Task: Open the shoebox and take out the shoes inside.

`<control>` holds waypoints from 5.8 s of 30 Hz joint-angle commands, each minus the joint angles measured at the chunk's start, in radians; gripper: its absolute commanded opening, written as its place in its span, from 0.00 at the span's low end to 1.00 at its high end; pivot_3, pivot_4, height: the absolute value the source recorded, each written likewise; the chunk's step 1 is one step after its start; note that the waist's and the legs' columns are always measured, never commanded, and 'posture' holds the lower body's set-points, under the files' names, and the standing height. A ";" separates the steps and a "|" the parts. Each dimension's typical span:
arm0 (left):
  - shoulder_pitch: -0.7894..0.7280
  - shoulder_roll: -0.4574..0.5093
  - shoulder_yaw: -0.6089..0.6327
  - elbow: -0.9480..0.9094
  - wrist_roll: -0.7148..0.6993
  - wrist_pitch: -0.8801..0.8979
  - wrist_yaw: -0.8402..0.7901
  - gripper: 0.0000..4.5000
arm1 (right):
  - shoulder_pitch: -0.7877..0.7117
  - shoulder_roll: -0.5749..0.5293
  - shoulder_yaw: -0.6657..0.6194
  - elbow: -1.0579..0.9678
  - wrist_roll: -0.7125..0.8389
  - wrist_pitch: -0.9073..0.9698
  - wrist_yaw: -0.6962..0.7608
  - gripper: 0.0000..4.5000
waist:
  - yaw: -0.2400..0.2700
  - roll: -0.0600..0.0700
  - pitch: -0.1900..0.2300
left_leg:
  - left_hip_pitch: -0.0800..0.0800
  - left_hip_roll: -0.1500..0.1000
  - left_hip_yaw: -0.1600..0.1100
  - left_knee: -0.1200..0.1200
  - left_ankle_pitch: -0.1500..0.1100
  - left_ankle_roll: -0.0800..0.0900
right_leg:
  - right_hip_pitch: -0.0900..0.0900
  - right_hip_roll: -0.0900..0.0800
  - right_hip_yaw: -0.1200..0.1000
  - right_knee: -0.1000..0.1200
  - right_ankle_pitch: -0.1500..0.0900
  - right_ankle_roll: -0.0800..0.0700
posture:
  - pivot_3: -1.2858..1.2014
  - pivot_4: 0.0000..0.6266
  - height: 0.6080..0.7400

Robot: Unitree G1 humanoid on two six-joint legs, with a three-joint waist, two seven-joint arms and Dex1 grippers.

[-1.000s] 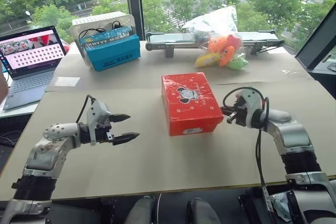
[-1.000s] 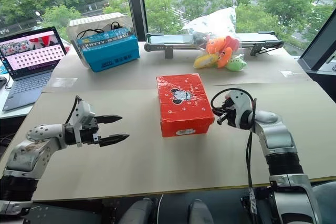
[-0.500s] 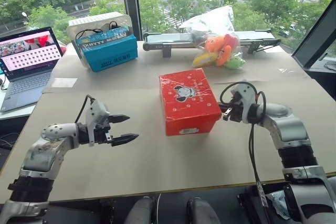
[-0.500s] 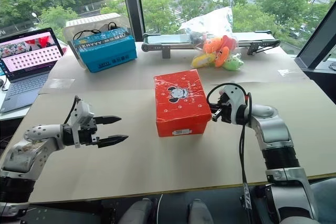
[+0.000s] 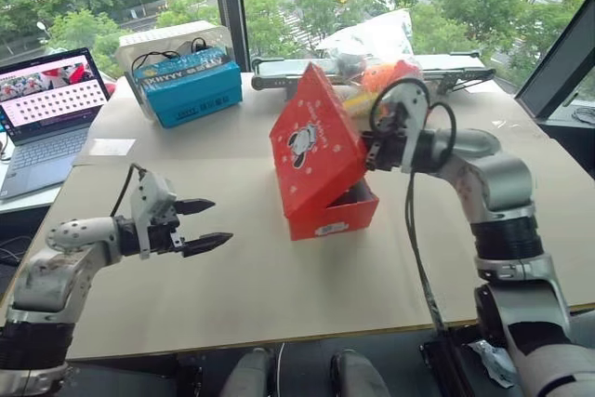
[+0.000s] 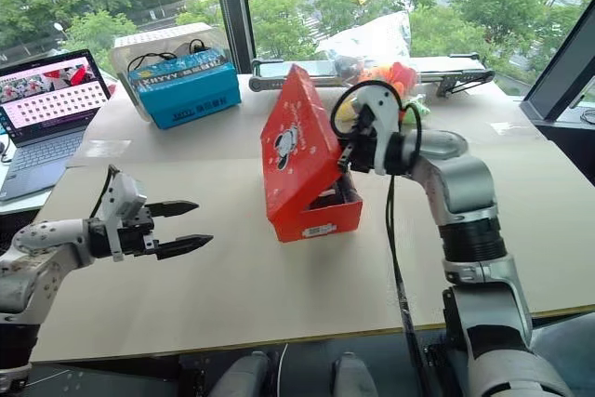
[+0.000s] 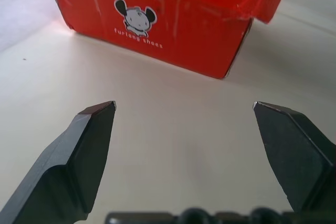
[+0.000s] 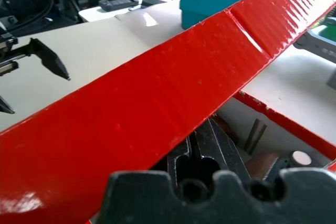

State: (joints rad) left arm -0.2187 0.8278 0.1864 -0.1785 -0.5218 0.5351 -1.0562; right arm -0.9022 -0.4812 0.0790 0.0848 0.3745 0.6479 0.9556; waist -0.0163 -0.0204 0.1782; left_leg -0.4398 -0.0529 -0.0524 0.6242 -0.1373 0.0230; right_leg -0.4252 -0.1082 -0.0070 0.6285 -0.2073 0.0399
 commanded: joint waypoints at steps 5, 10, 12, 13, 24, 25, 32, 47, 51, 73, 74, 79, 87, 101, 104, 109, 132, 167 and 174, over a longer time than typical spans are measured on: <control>0.041 0.063 0.128 -0.140 -0.094 0.088 0.023 1.00 | -0.110 0.144 0.094 0.013 -0.017 -0.033 -0.005 0.01 | -0.012 0.000 0.000 | 0.000 0.001 0.000 0.000 0.001 0.002 | -0.002 0.002 0.001 0.002 0.001 -0.004 | 0.52 0.24 1.00; 0.047 0.101 0.191 -0.138 -0.110 0.107 0.029 1.00 | -0.129 0.181 0.118 0.069 -0.040 -0.065 -0.002 0.01 | -0.002 0.000 0.000 | 0.000 0.000 -0.001 0.000 0.000 0.000 | -0.002 0.002 0.001 0.001 0.002 -0.004 | 0.52 0.24 1.00; 0.050 0.106 0.196 -0.139 -0.114 0.110 0.030 1.00 | -0.134 0.183 0.114 0.093 -0.051 -0.075 -0.003 0.01 | -0.003 0.000 0.000 | 0.000 0.000 0.000 0.000 0.000 -0.001 | -0.002 0.002 0.001 0.001 0.001 -0.004 | 0.52 0.24 1.00; 0.051 0.106 0.196 -0.140 -0.116 0.111 0.031 1.00 | -0.135 0.184 0.112 0.102 -0.055 -0.078 -0.003 0.01 | -0.002 0.000 0.000 | 0.000 0.000 0.000 0.000 0.000 -0.001 | -0.002 0.002 0.001 0.002 0.001 -0.004 | 0.52 0.24 1.00; 0.020 0.095 0.155 -0.139 -0.121 0.107 0.043 1.00 | -0.095 0.083 0.063 0.235 -0.112 -0.138 -0.005 0.01 | -0.001 0.000 0.000 | 0.001 0.000 0.000 -0.001 0.000 -0.001 | -0.002 0.002 0.001 0.001 0.001 -0.004 | 0.52 0.24 1.00; 0.015 0.097 0.154 -0.136 -0.122 0.107 0.042 1.00 | -0.087 0.067 0.057 0.255 -0.119 -0.145 -0.006 0.01 | -0.001 0.000 0.000 | 0.001 0.000 0.000 -0.001 0.000 -0.001 | -0.001 0.002 0.001 0.001 0.001 -0.004 | 0.52 0.24 1.00; -0.032 0.114 0.158 -0.110 -0.105 0.093 0.042 1.00 | -0.036 0.027 -0.062 0.437 -0.092 -0.172 -0.046 0.01 | -0.007 0.001 0.001 | 0.001 0.000 0.001 -0.001 0.000 0.000 | -0.001 0.002 0.001 0.001 0.001 -0.004 | 0.52 0.24 1.00; -0.036 0.128 0.171 -0.111 -0.112 0.111 0.039 1.00 | 0.004 0.000 -0.083 0.389 -0.069 -0.148 -0.026 0.01 | -0.013 0.001 0.001 | 0.001 0.001 0.001 -0.001 0.002 0.003 | 0.000 0.003 0.002 0.001 0.000 -0.001 | 0.52 0.24 1.00; -0.004 0.145 0.206 -0.113 -0.116 0.115 0.039 1.00 | -0.082 -0.060 -0.057 0.652 -0.195 -0.300 -0.085 0.01 | -0.012 0.002 0.002 | 0.001 0.000 0.002 -0.001 0.000 0.000 | -0.001 0.002 0.002 0.001 0.000 -0.002 | 0.52 0.24 1.00; 0.013 0.126 0.219 -0.169 -0.153 0.129 0.096 1.00 | -0.141 0.153 0.050 0.607 -0.230 -0.342 0.169 0.01 | -0.026 0.002 0.002 | 0.002 0.002 0.002 -0.002 0.000 -0.001 | -0.001 0.008 0.007 0.001 0.002 -0.004 | 0.52 0.24 1.00; 0.017 0.129 0.225 -0.172 -0.155 0.131 0.098 1.00 | -0.156 0.155 0.042 0.593 -0.217 -0.326 0.177 0.01 | -0.026 0.002 0.002 | 0.002 0.002 0.002 -0.002 0.000 -0.001 | -0.001 0.008 0.007 0.001 0.002 -0.004 | 0.52 0.24 1.00; 0.035 0.141 0.262 -0.192 -0.179 0.152 0.113 1.00 | -0.232 0.199 0.023 0.540 -0.170 -0.274 0.189 0.01 | -0.035 0.002 0.002 | 0.002 0.004 0.003 -0.002 0.000 -0.001 | -0.003 0.011 0.010 0.002 0.003 -0.005 | 0.52 0.24 1.00; 0.078 0.162 0.374 -0.232 -0.230 0.211 0.123 1.00 | -0.351 0.286 0.045 0.579 -0.163 -0.282 0.201 0.01 | -0.029 0.002 0.002 | 0.003 0.010 0.005 -0.002 -0.001 -0.003 | -0.004 0.016 0.011 0.002 0.003 -0.008 | 0.52 0.24 1.00; 0.317 0.273 0.830 -0.360 -0.325 0.440 0.025 1.00 | -0.626 0.564 0.027 1.010 -0.205 -0.523 0.155 0.01 | -0.051 0.001 0.002 | 0.004 0.015 0.011 -0.016 0.001 -0.010 | -0.013 0.020 0.015 0.002 0.004 -0.015 | 0.52 0.24 1.00; 0.316 0.279 0.847 -0.364 -0.337 0.459 0.030 1.00 | -0.628 0.611 0.029 1.055 -0.220 -0.551 0.129 0.01 | -0.053 0.001 0.002 | 0.006 0.016 0.011 -0.016 0.001 -0.011 | -0.013 0.020 0.015 0.002 0.004 -0.015 | 0.52 0.24 1.00; 0.380 0.303 0.937 -0.336 -0.327 0.497 -0.034 1.00 | -0.638 0.665 0.015 1.124 -0.241 -0.572 0.070 0.01 | -0.054 0.001 0.002 | 0.006 0.016 0.011 -0.017 0.001 -0.011 | -0.013 0.021 0.015 0.002 0.004 -0.017 | 0.52 0.24 1.00; 0.339 0.199 0.735 -0.317 -0.286 0.350 -0.010 1.00 | -0.356 0.496 -0.031 0.711 -0.208 -0.376 0.091 0.01 | -0.039 -0.001 0.001 | 0.010 0.028 0.014 -0.017 -0.002 -0.017 | -0.011 0.031 0.017 0.002 0.003 -0.024 | 0.52 0.24 1.00; -0.265 -0.013 -0.015 0.309 0.065 -0.166 -0.050 1.00 | 0.046 0.418 0.183 -0.385 -0.204 0.503 -0.628 0.91 | -0.029 -0.008 -0.003 | 0.009 0.034 0.028 -0.012 0.002 -0.008 | -0.013 0.034 0.023 0.002 0.008 -0.024 | 0.52 0.24 1.00; -0.240 -0.008 -0.003 0.256 0.052 -0.139 -0.037 1.00 | -0.012 0.450 0.222 -0.165 -0.206 0.390 -0.593 0.91 | -0.026 -0.010 -0.004 | 0.009 0.034 0.028 -0.012 0.002 -0.008 | -0.013 0.035 0.023 0.002 0.008 -0.024 | 0.52 0.24 1.00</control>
State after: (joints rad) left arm -0.4633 0.8021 0.1607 0.1214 -0.4641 0.3932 -1.1002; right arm -0.8993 -0.0311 0.3085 -0.0944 0.1707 1.0865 0.3538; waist -0.0423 -0.0303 0.1741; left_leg -0.4312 -0.0199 -0.0243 0.6120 -0.1351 0.0155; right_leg -0.4380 -0.0745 0.0158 0.6306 -0.1990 0.0163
